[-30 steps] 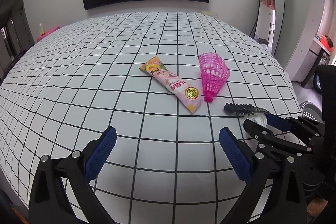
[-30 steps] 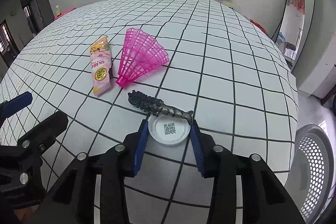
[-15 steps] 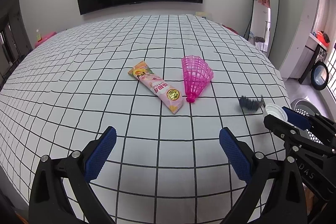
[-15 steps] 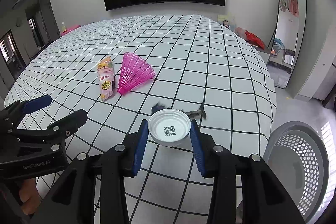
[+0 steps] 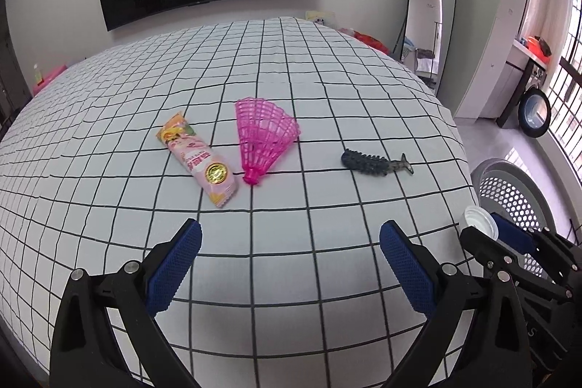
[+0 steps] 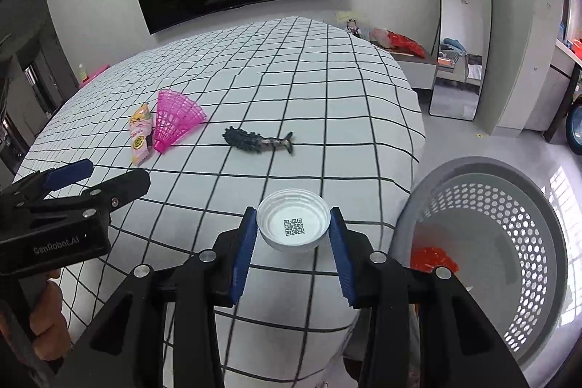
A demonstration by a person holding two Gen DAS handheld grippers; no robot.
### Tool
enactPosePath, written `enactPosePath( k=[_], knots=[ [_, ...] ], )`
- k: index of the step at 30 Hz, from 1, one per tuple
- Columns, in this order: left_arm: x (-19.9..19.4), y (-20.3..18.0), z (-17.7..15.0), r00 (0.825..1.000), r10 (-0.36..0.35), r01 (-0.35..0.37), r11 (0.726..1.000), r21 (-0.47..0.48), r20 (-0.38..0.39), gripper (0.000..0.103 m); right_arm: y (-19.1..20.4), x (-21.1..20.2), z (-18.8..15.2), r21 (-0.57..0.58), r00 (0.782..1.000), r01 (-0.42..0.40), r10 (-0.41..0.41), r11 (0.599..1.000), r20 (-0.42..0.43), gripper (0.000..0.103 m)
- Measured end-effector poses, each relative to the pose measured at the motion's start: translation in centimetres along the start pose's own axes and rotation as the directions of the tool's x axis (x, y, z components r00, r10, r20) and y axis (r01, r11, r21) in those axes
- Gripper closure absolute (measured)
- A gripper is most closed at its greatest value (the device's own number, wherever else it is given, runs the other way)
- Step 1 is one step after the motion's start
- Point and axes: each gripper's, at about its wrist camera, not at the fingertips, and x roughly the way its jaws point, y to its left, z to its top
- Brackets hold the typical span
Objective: Collect trash
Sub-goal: 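Lift the white lid toward the basket with the right tool while the left tool approaches the black toy, then grasp the black spiky toy with the left tool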
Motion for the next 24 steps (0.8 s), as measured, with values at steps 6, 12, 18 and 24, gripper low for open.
enactPosePath(
  k=[6,12,18,24],
  knots=[
    [1.7,-3.3,1.5,0.997,-0.059,0.06,0.998,0.022,-0.043,0.007,-3.1,-0.3,-0.7,0.063,1.0,0.004,-0.004,0.998,0.002,0.064],
    [3.5,-6.0,2.9,0.997,-0.044,0.047,0.998,0.046,-0.065,0.007,-5.4,-0.4,-1.0,0.097,1.0,-0.014,0.013,0.995,0.012,0.064],
    [6.0,-7.7,3.8,0.996,-0.012,0.018,0.998,0.064,-0.092,0.007,-8.1,0.3,-1.6,0.154,0.999,-0.035,0.035,0.987,0.003,0.064],
    [8.2,-8.5,4.4,0.994,0.031,-0.022,0.996,0.085,-0.106,0.007,-9.4,0.4,-2.0,0.186,0.998,-0.065,0.065,0.98,0.01,0.064]
  ],
)
